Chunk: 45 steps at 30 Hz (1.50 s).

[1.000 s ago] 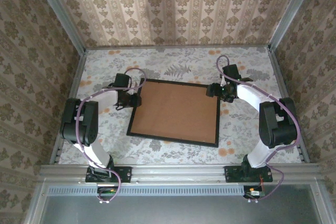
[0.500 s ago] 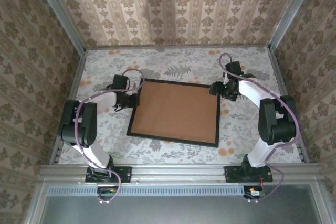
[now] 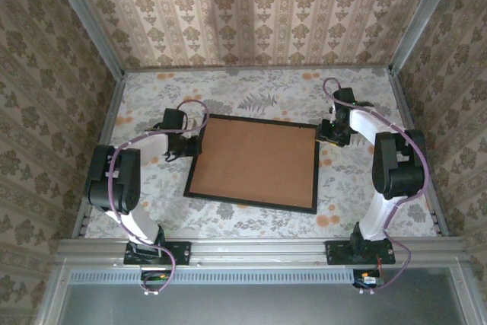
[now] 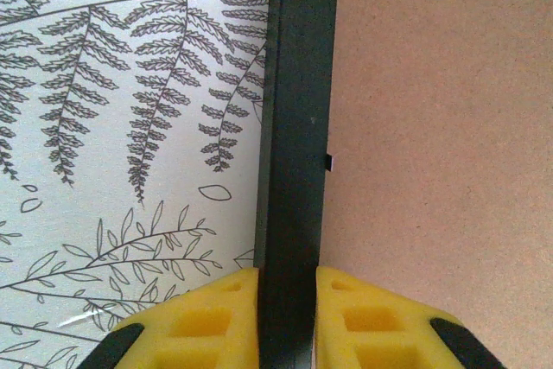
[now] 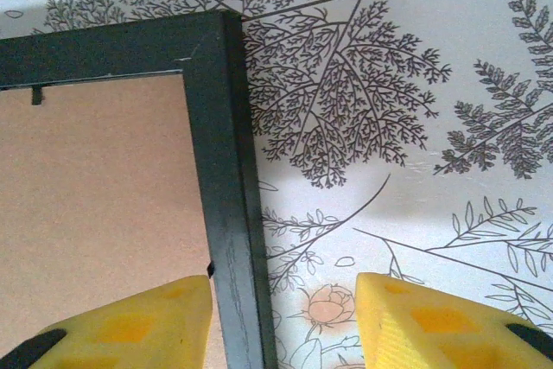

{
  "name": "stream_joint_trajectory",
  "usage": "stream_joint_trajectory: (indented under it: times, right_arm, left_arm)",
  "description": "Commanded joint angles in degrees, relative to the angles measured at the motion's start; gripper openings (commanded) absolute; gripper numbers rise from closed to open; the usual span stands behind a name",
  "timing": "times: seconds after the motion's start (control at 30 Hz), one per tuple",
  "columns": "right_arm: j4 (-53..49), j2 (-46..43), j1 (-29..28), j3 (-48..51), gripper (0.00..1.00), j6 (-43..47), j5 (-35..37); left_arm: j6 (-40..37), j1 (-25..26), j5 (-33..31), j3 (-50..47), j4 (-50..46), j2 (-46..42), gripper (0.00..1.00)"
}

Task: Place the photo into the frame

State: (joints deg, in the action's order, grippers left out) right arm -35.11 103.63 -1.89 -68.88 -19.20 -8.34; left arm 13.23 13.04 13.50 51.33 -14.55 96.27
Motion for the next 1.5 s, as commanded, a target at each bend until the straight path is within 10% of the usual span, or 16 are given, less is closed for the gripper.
stream_joint_trajectory:
  times: [0.0,1.47]
  right_arm:
    - [-1.8,1.8,-0.2,-0.9,0.45,0.8,0.8]
    - [-4.0,8.1,-10.5,-4.6,0.45,-0.9,5.8]
  left_arm:
    - [0.3,-0.2,0.7,-2.0,-3.7,0.1,0.2]
    - [1.1,0.8,2.9,-2.3,-2.8,1.0,0.19]
